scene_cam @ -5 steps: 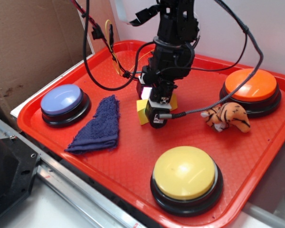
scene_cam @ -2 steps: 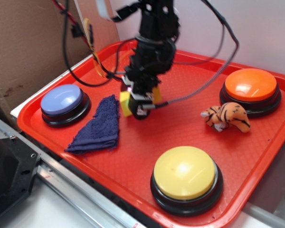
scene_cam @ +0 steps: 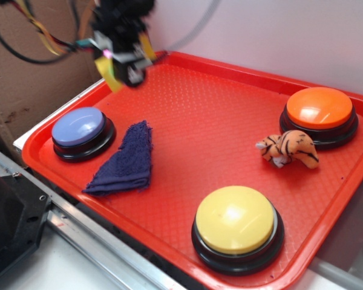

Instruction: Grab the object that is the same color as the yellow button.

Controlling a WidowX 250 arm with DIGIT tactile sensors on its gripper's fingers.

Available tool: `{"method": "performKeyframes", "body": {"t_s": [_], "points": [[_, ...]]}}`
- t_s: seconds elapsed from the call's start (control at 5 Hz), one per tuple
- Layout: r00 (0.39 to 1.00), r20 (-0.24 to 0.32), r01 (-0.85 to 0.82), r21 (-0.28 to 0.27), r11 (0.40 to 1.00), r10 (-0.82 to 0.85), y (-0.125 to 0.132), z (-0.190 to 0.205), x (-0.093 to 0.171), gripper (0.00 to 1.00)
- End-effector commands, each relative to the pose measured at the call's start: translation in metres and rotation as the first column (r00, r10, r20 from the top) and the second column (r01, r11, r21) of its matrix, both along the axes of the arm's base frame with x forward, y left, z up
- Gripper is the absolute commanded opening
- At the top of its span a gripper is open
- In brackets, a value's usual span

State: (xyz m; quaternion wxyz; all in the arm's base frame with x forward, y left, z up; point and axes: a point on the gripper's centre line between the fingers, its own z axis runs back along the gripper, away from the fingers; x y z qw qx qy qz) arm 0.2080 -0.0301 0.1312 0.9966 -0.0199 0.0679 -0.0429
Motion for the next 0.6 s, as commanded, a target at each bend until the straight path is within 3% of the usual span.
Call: {"method": "performKeyframes", "body": {"t_s": [0.0, 0.2, 0.4], "points": [[0.968, 0.203, -0.145, -0.014, 0.989, 0.145, -0.020, 0.098, -0.043, 0.00], [0.961, 0.252, -0.123, 0.006, 0.992, 0.118, -0.023, 0.136, -0.052, 0.00], [0.962, 0.260, -0.097, 0.054, 0.994, 0.080, -0.021, 0.130, -0.056, 0.00]]}}
